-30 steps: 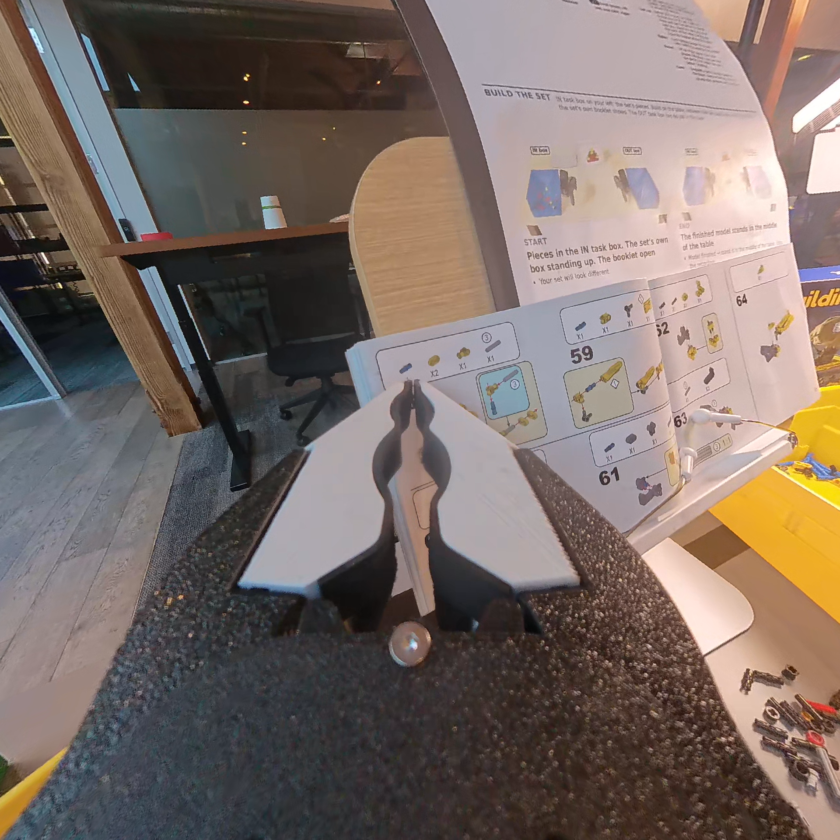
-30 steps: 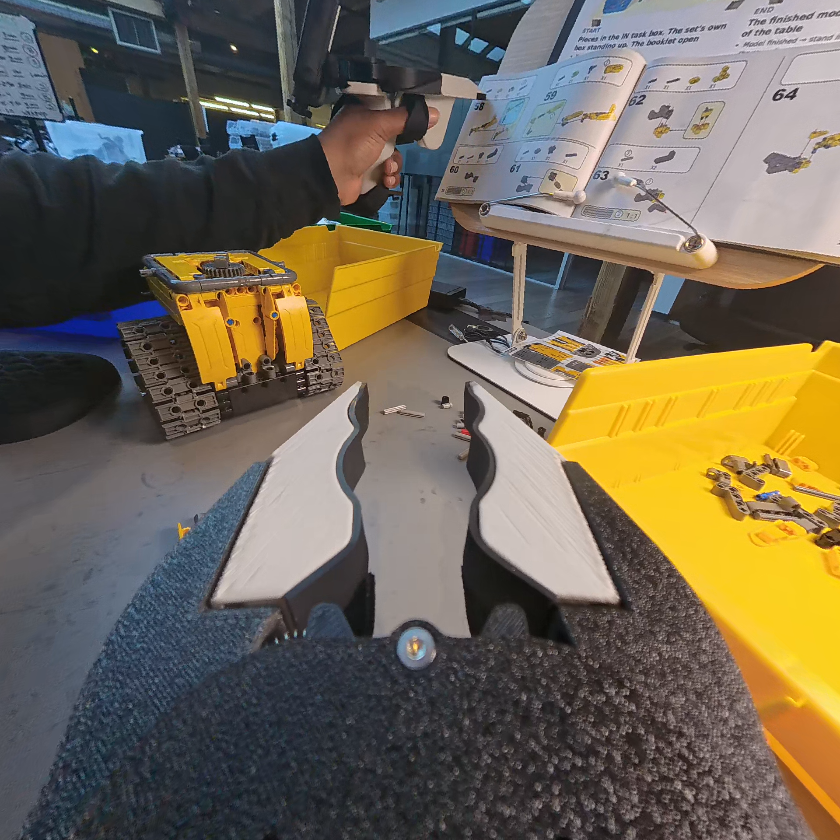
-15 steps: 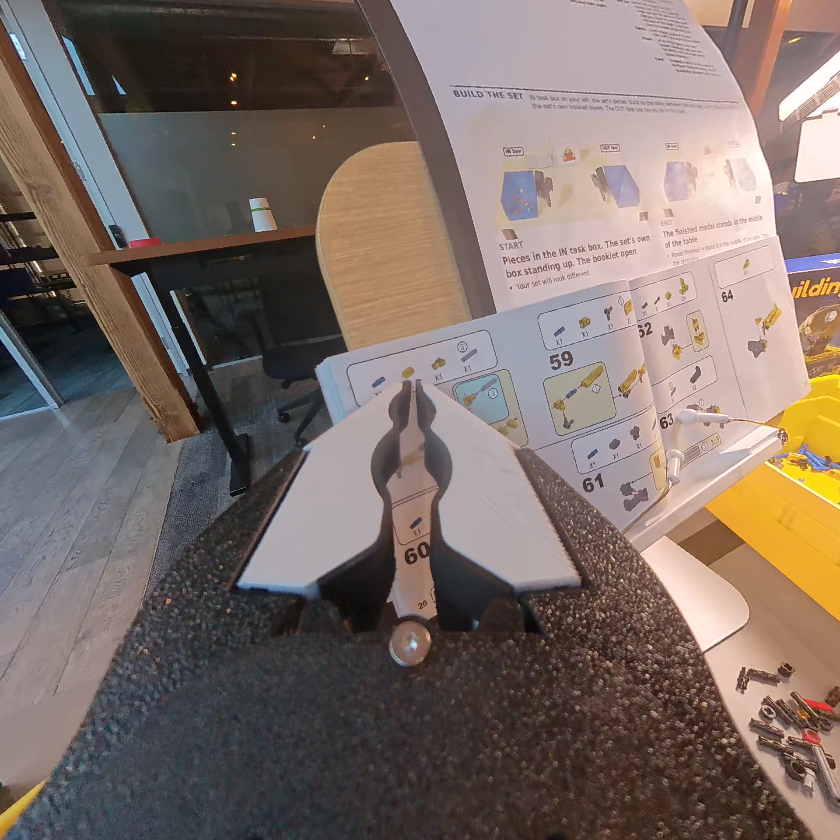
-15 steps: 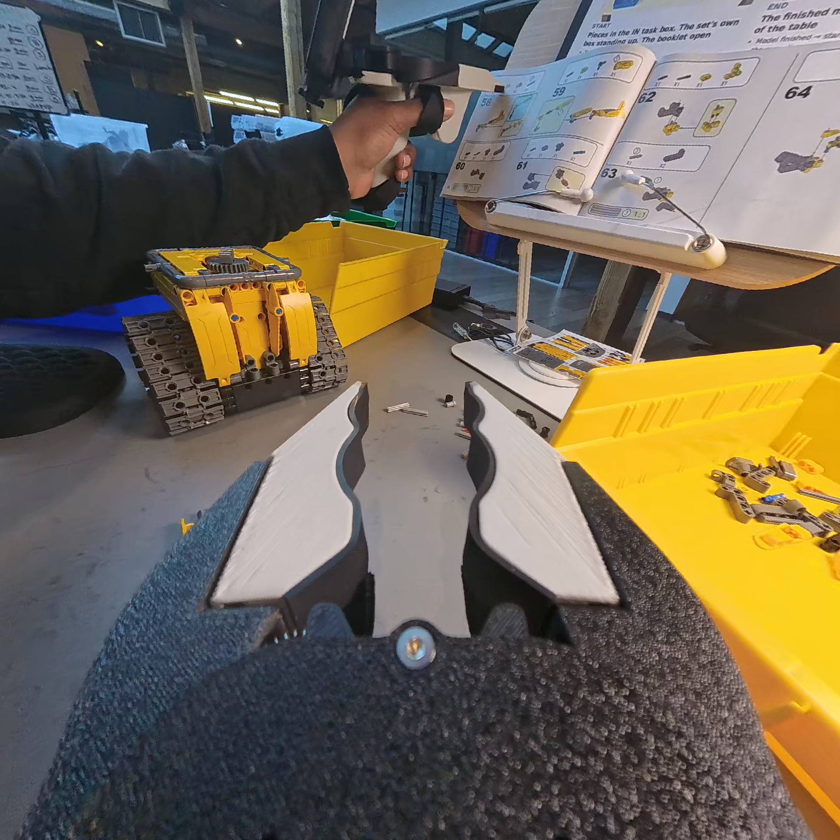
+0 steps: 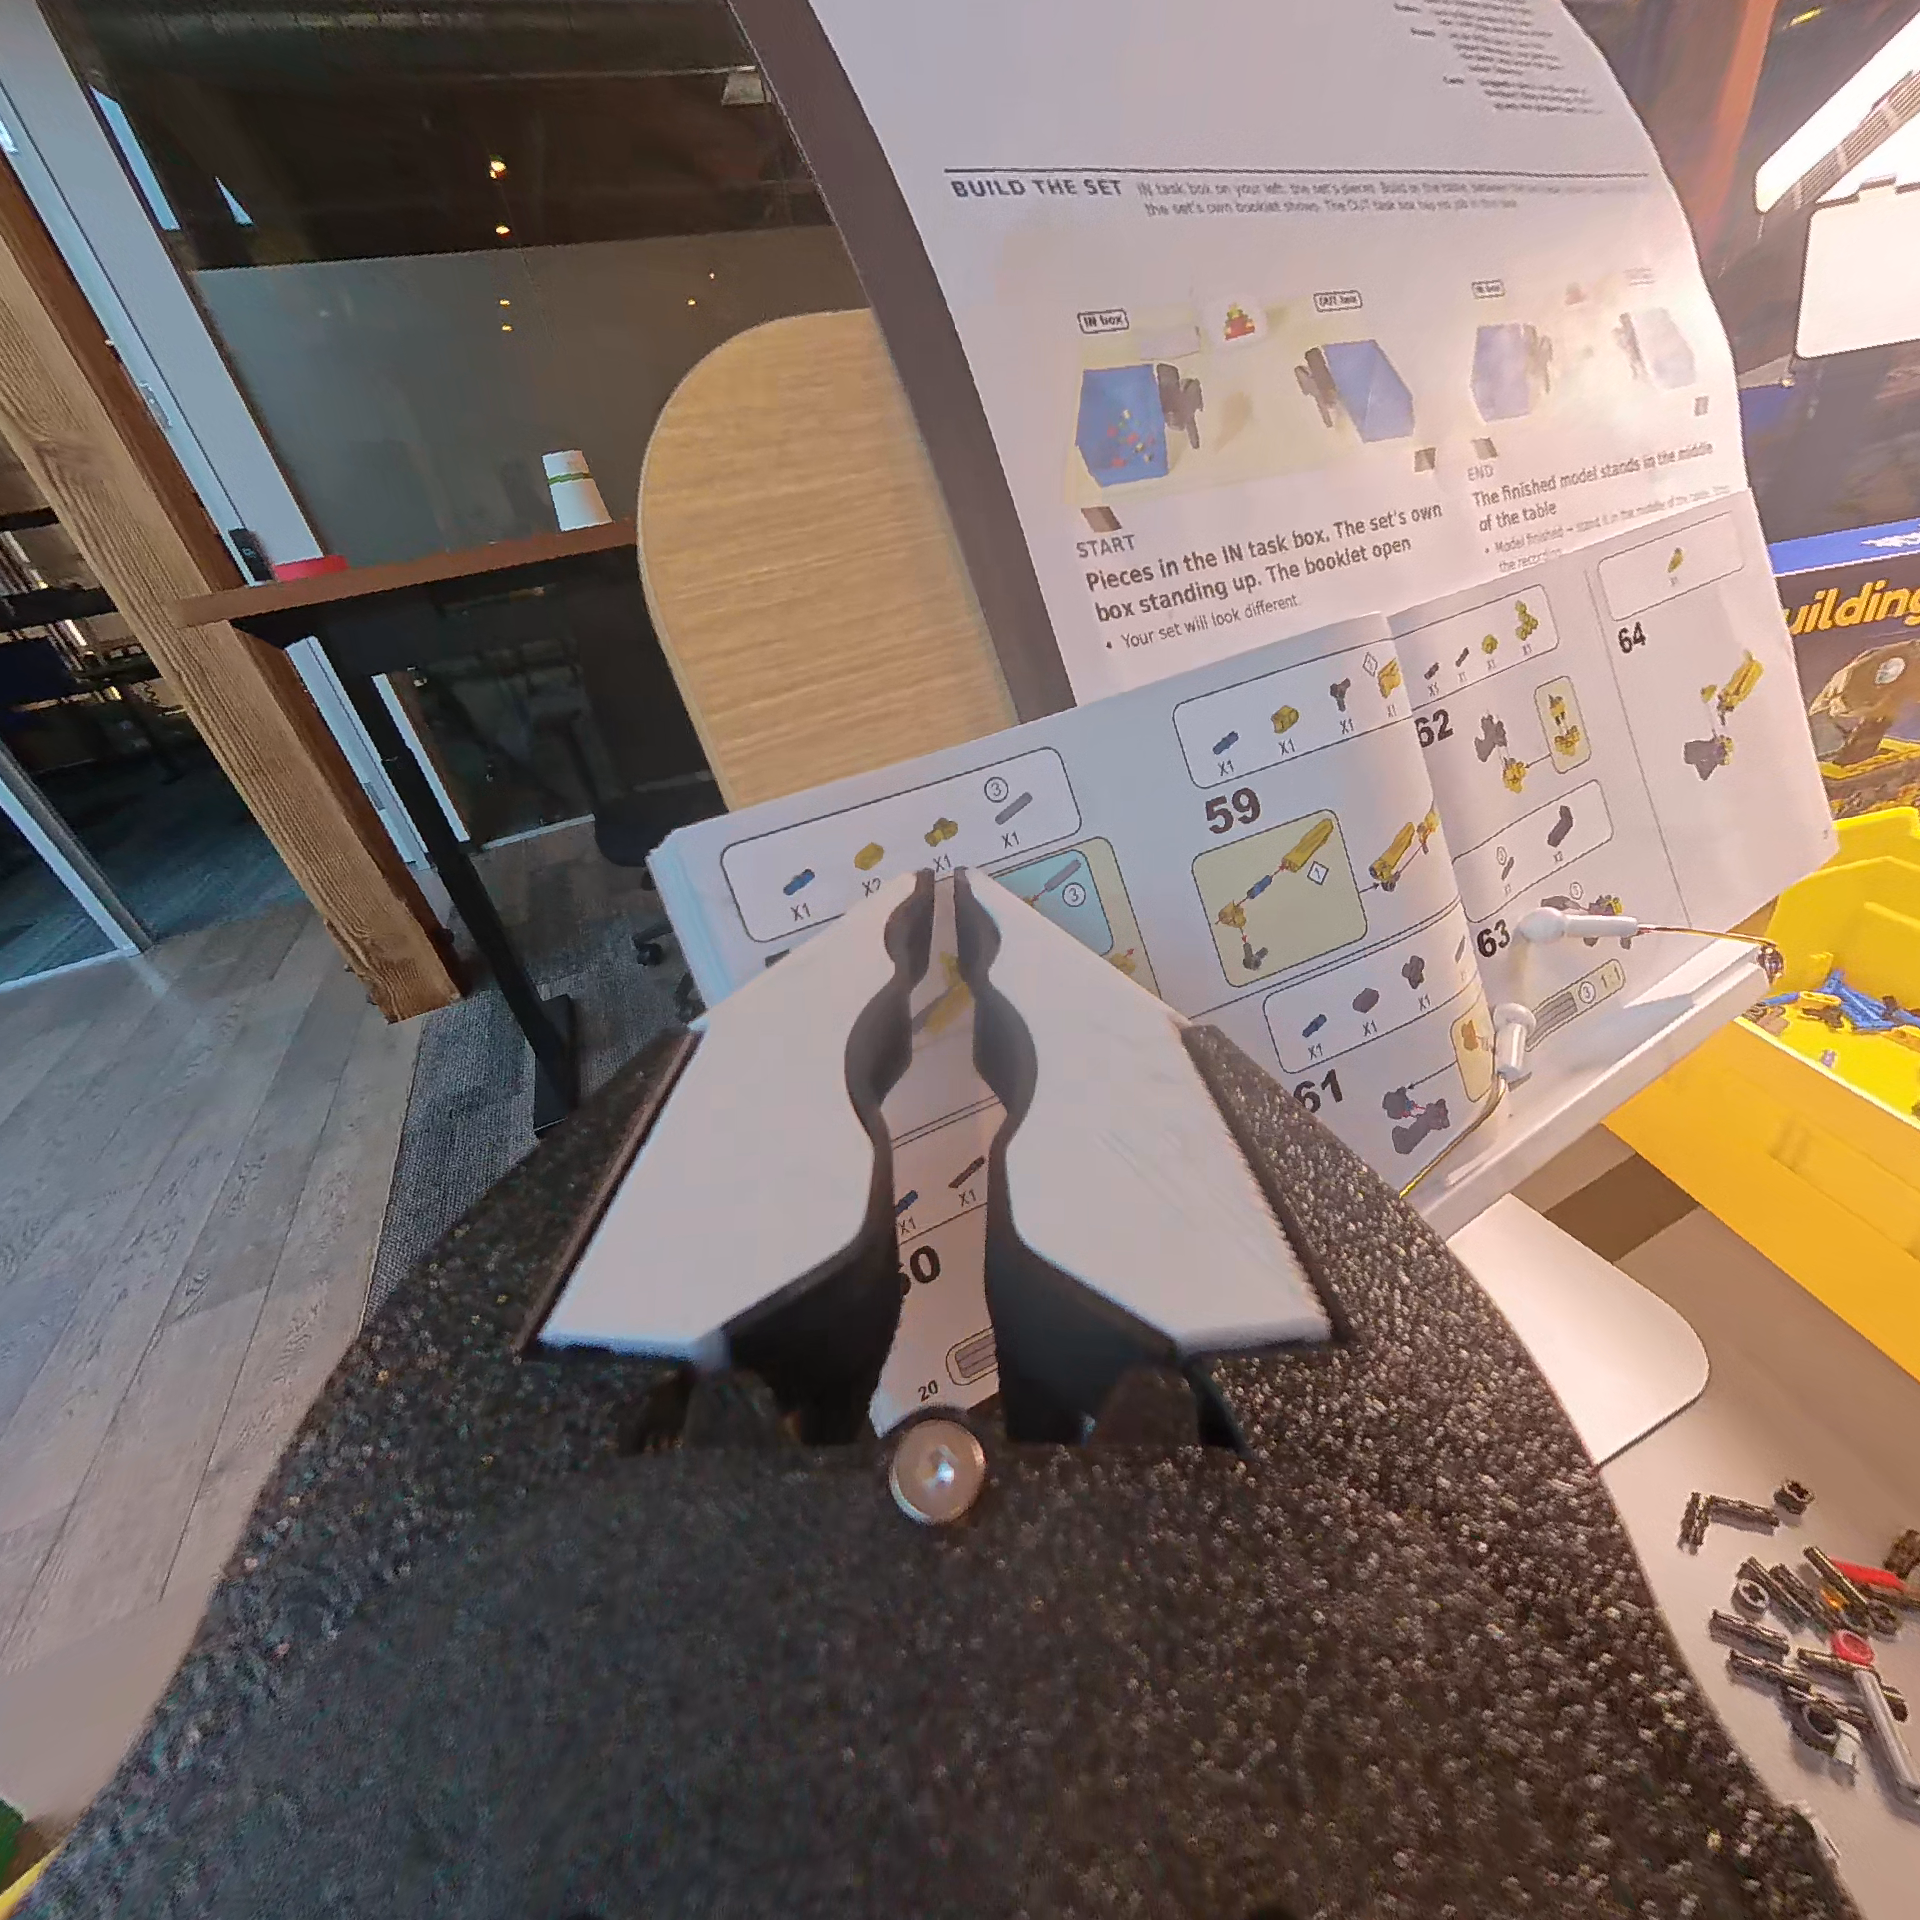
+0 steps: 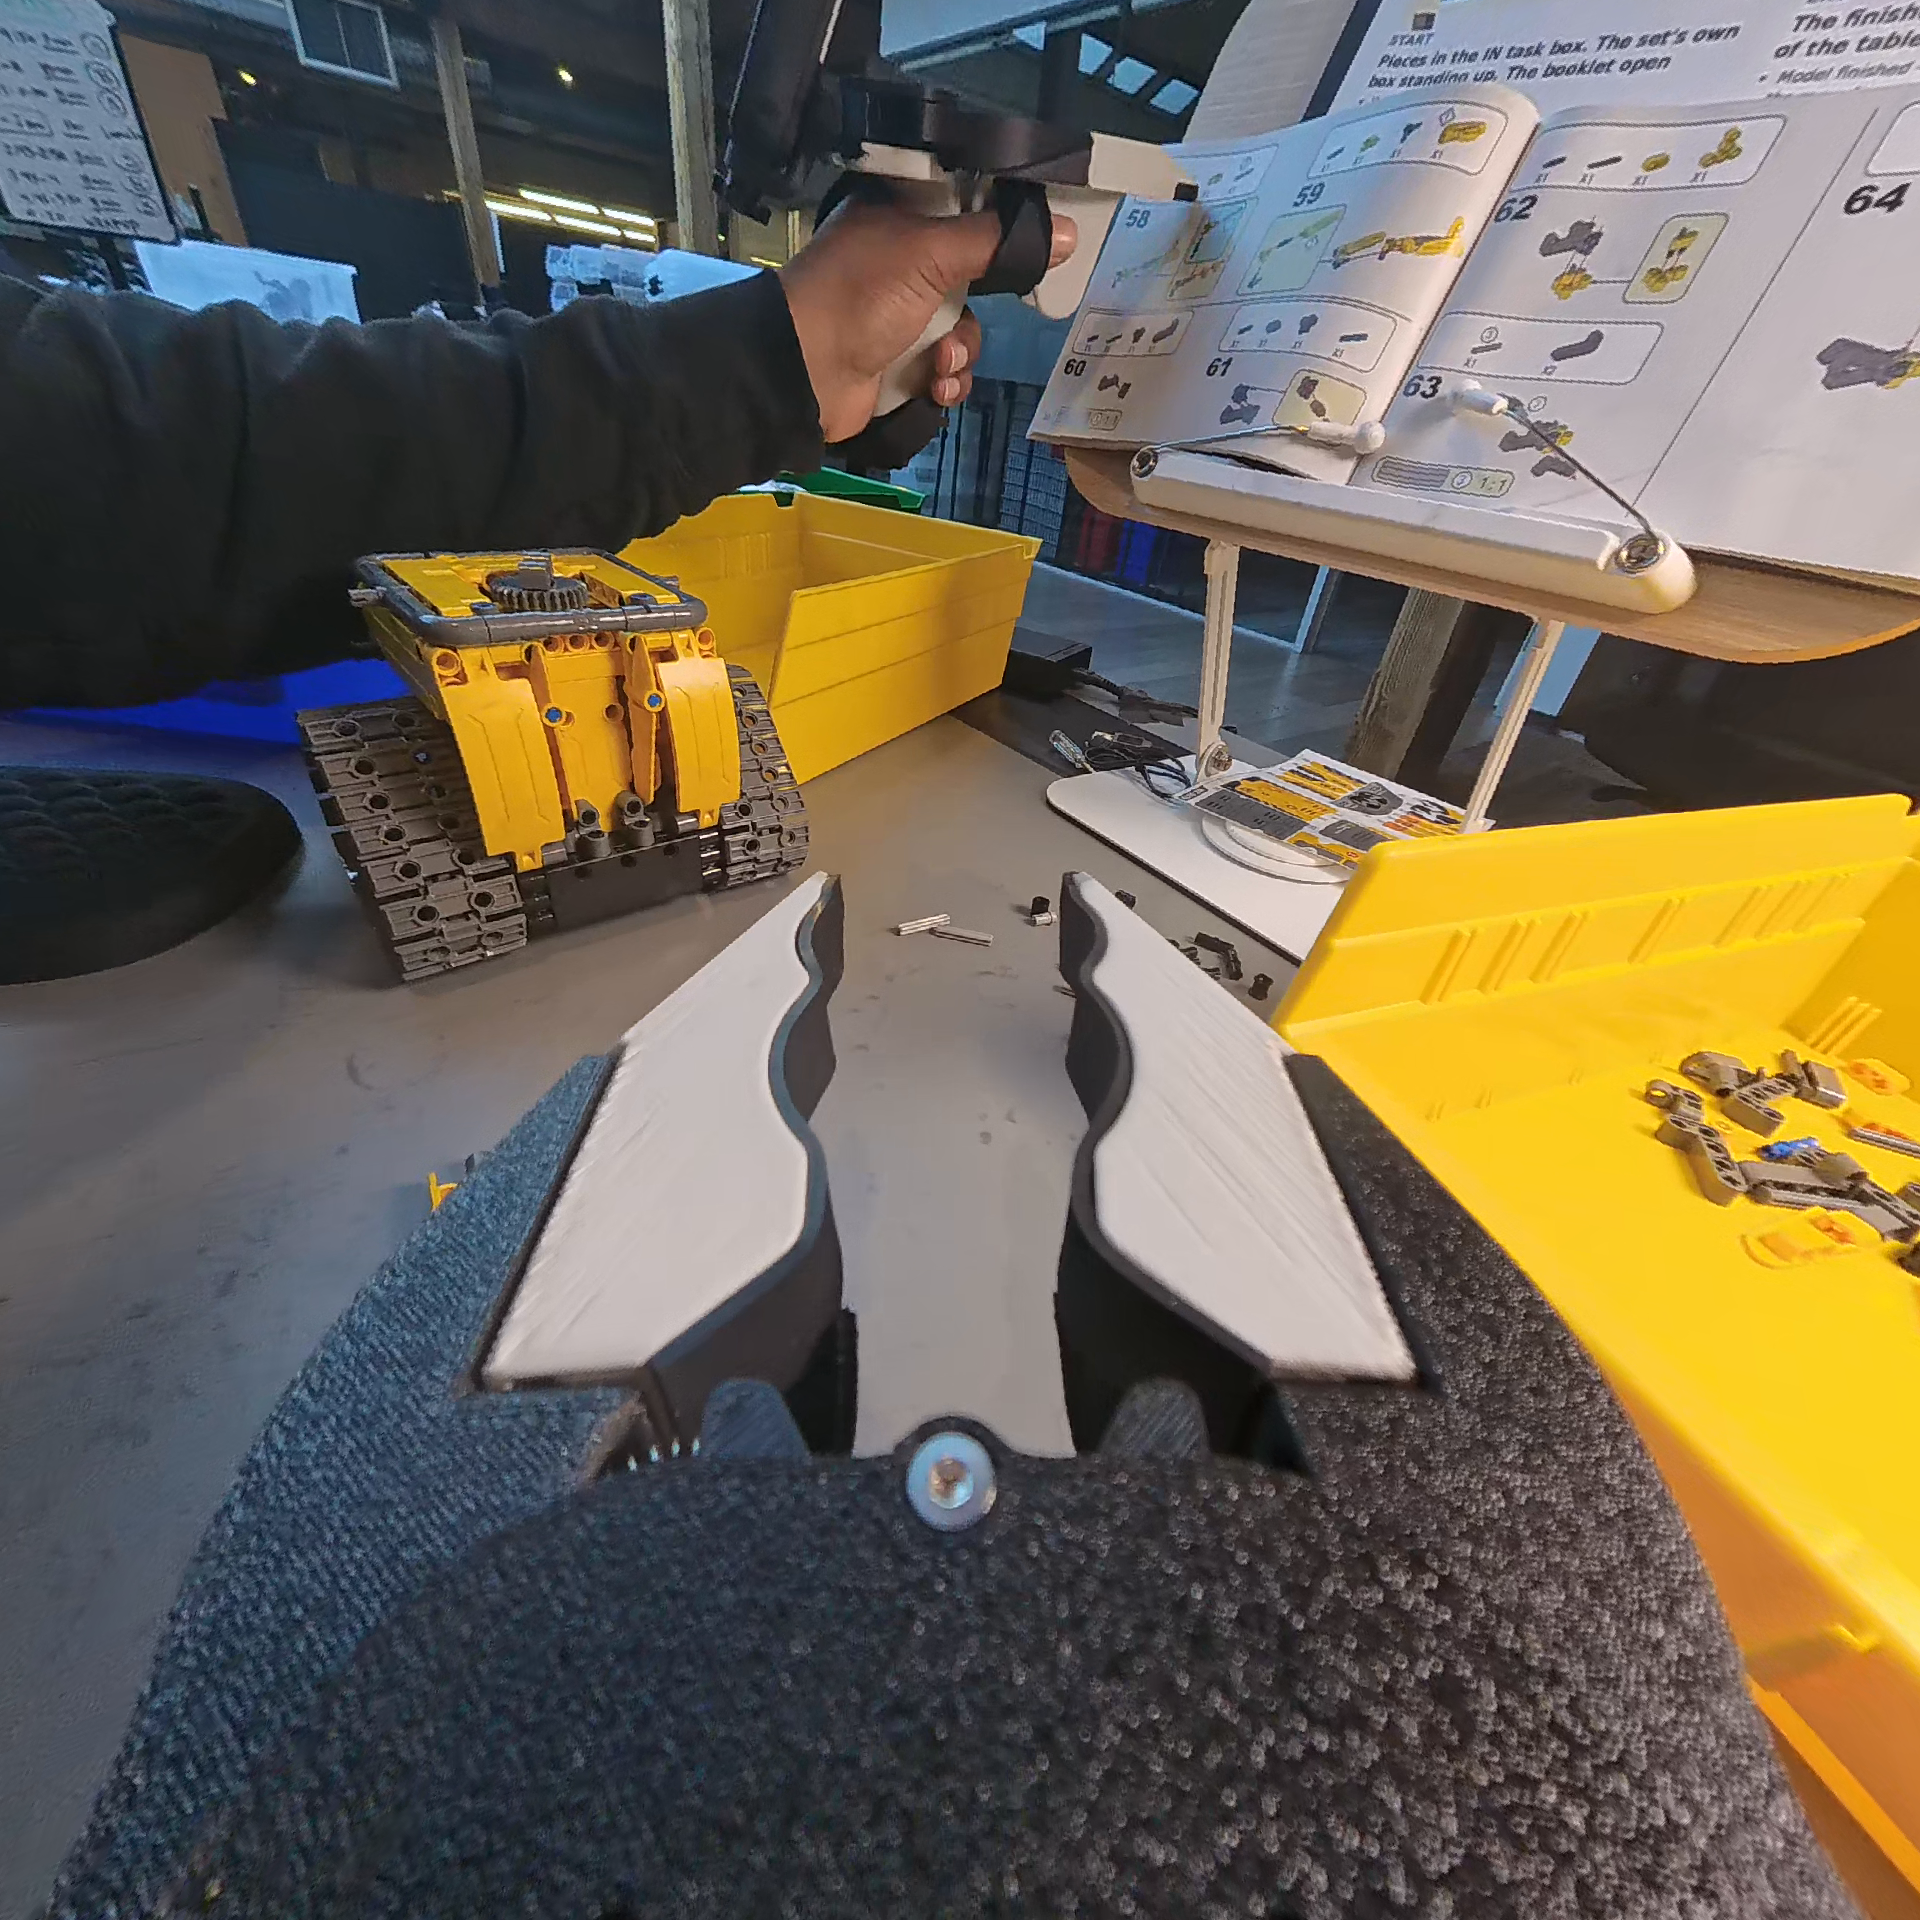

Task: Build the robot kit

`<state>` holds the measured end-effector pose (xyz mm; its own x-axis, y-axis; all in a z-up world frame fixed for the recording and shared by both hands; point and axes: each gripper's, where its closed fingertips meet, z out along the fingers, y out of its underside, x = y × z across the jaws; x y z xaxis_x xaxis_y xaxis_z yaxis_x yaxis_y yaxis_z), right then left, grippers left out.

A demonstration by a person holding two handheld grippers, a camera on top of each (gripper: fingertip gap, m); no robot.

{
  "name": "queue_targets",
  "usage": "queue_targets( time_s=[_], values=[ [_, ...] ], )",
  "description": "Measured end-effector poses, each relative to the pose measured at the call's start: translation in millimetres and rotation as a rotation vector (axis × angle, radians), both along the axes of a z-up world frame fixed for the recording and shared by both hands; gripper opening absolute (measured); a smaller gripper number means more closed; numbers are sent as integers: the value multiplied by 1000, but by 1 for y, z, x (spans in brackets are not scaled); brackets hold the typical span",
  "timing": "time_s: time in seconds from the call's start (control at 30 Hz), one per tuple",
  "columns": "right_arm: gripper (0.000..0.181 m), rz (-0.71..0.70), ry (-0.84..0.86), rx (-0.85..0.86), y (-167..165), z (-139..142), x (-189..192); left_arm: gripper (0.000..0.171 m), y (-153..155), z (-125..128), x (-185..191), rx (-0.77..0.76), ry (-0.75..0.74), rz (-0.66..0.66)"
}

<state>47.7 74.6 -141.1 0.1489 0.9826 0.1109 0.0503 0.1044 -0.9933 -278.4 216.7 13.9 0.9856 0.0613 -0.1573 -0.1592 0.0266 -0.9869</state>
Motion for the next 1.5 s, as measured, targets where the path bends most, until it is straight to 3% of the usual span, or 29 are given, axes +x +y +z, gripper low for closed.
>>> queue_targets(
  time_s=[0.67,0.8,0.93,1.07,1.23,1.37,1.43,1.5],
  values=[
    [42,5,-6,-4,-1,-1,-1,4,-4,-1,8,-1,-1,-26],
    [42,4,-4,-4,-1,-1,0,10,-20,-4,38,-47,-47,-156],
    [42,3,-5,-8,0,-1,0,24,-63,-10,93,-121,-66,-384],
    [42,-3,-1,-6,1,0,0,44,-120,-42,143,-297,13,-565],
    [42,-3,-10,5,-1,-1,-1,80,-199,-113,168,-646,54,-705],
    [41,-6,-17,13,-1,-2,-1,106,-239,-159,160,-826,97,-696],
    [41,-8,-22,18,-1,-3,-2,109,-250,-161,161,-848,57,-725],
    [41,-11,-24,24,-2,-3,-2,116,-258,-173,155,-907,158,-694]
  ],
)
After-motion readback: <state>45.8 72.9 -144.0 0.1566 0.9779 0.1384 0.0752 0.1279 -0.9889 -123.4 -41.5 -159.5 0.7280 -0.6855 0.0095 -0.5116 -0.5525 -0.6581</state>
